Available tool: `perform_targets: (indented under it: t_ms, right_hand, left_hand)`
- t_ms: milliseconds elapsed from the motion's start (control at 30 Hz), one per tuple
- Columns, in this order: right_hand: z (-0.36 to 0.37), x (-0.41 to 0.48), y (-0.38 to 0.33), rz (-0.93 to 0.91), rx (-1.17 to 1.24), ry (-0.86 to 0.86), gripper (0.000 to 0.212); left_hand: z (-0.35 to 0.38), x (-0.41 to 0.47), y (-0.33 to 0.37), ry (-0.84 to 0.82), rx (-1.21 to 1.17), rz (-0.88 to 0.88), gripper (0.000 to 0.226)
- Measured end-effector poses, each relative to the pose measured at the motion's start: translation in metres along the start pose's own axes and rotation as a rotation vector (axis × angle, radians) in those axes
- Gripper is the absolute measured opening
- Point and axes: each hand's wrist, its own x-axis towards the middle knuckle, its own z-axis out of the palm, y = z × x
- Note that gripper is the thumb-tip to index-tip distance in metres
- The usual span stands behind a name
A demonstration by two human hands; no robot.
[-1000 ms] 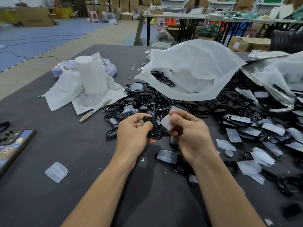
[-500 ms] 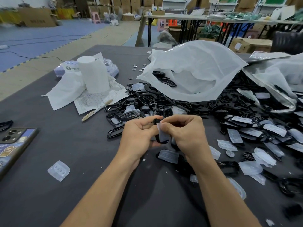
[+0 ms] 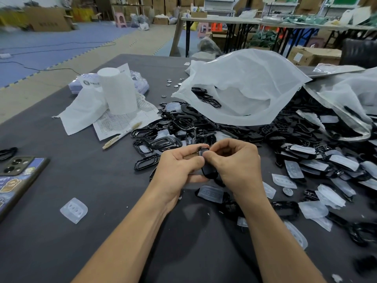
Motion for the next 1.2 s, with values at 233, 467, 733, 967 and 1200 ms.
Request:
perform_targets:
  t_ms: [233,467,733,967,1200]
  right_hand:
    - [-0.0056,0.0020,-0.0037,0.216,0.346,-0.153,0.019]
    - [-0.0009,-0.0029,-0.0011,0.041,0.012,-0.109,0.007]
    - [-0.0004,-0.0031,0.0012,0.032,0.016,-0.120,0.008]
    - [-0.0002,-0.0040,-0.0011,0.085,0.143,-0.186,0.008]
    - [-0.0014,-0.0030,-0.0016,0.098,0.177,-0.182,0.024]
  left_hand:
    - [0.0025,-0.0003,0.0029,0.052,0.017,0.037,0.040]
    - [0.0058,-0.0007,0.0031,0.119,-0.047,0.049,0.036]
    - [0.0057,0.0003,0.0051,0.243,0.068,0.041,0.015]
    - [0.0064,-0.0012,0.0072,0.285,0.069,0.066,0.016]
    - [0.0026,-0.0001,0.0061,0.214,0.030,0.056,0.019]
